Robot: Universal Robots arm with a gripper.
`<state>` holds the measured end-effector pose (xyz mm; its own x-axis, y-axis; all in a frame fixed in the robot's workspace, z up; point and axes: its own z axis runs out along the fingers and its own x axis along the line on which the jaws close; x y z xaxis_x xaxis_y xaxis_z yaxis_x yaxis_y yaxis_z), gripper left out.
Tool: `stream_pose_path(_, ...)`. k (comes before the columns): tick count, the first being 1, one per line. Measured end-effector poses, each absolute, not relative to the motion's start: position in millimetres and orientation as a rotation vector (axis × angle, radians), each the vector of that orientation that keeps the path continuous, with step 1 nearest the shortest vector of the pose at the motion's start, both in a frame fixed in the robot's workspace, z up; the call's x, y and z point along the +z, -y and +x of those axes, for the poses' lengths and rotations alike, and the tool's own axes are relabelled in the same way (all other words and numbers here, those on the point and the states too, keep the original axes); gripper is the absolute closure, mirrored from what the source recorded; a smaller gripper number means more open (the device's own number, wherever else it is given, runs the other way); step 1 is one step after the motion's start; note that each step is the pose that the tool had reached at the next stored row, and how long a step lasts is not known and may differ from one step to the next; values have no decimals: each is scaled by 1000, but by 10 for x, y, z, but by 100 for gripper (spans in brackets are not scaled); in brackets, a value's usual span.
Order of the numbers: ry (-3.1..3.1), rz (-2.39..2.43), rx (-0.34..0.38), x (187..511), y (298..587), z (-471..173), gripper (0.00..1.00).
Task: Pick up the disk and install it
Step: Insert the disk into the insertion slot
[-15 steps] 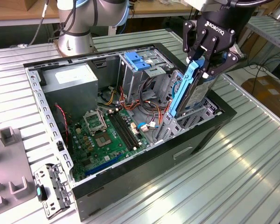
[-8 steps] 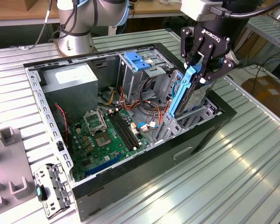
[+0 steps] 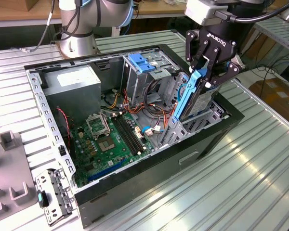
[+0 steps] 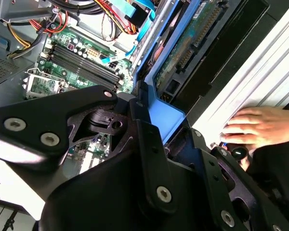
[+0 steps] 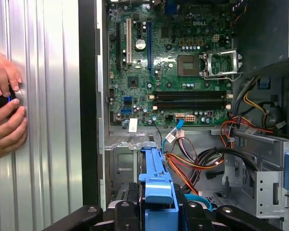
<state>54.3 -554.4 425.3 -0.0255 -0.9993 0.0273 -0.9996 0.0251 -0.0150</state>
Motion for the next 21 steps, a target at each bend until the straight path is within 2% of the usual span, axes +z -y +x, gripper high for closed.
stream_pose_path(9, 2243, 2186, 47, 4253, 5544, 542, 63)
stream_pose_path(10, 2242, 2186, 47, 4254, 5544, 543, 62)
stream_pose_path(11, 2243, 2186, 47, 4254, 5544, 543, 55)
stream_pose_path(16, 2243, 2187, 47, 4191, 5544, 547, 55)
stream_pose_path(17, 2243, 2186, 47, 4160, 5544, 549, 56)
stream_pose_path(21, 2243, 2186, 47, 4043, 5544, 552, 82)
